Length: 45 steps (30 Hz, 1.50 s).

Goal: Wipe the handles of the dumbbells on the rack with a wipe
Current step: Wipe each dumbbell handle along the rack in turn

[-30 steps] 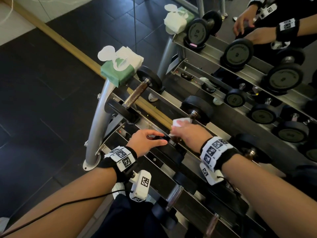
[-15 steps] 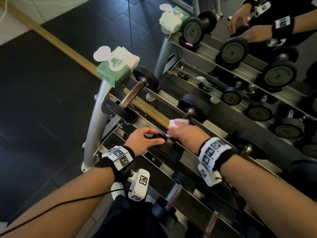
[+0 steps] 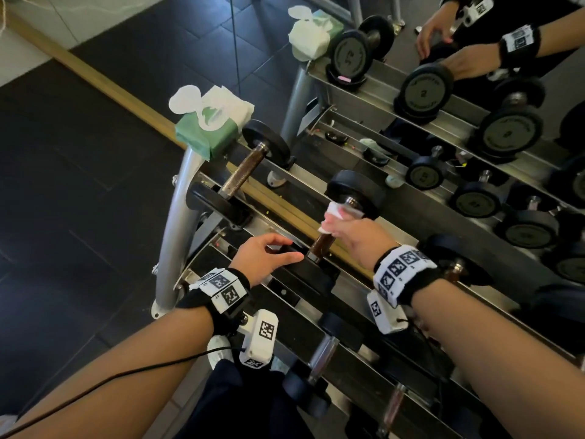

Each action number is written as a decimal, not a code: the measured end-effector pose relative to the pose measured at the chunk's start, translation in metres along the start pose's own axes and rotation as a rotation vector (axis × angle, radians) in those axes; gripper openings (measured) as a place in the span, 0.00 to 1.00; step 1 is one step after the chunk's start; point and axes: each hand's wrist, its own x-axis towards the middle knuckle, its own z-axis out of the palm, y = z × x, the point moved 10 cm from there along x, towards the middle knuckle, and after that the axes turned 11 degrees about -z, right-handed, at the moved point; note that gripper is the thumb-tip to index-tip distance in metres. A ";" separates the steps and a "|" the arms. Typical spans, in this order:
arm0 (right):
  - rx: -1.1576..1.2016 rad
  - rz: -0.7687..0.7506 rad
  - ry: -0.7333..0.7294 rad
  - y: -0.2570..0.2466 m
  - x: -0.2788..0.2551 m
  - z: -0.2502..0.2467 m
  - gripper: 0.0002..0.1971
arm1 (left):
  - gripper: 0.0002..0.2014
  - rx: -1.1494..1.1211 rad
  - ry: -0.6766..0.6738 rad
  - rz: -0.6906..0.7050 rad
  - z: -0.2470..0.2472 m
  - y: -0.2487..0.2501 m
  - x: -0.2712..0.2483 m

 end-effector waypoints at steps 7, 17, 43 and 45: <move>0.212 0.024 -0.020 -0.019 -0.020 0.019 0.21 | 0.21 0.035 -0.007 0.015 0.000 0.006 -0.005; 0.667 0.533 0.825 0.033 -0.080 0.019 0.17 | 0.34 -0.062 -0.039 0.016 -0.001 0.003 0.000; 1.008 0.284 0.799 -0.005 -0.044 0.060 0.23 | 0.21 -0.106 -0.013 0.070 -0.002 0.005 0.003; 0.997 0.277 0.797 -0.002 -0.042 0.057 0.23 | 0.22 -0.109 -0.014 0.070 -0.002 0.005 0.003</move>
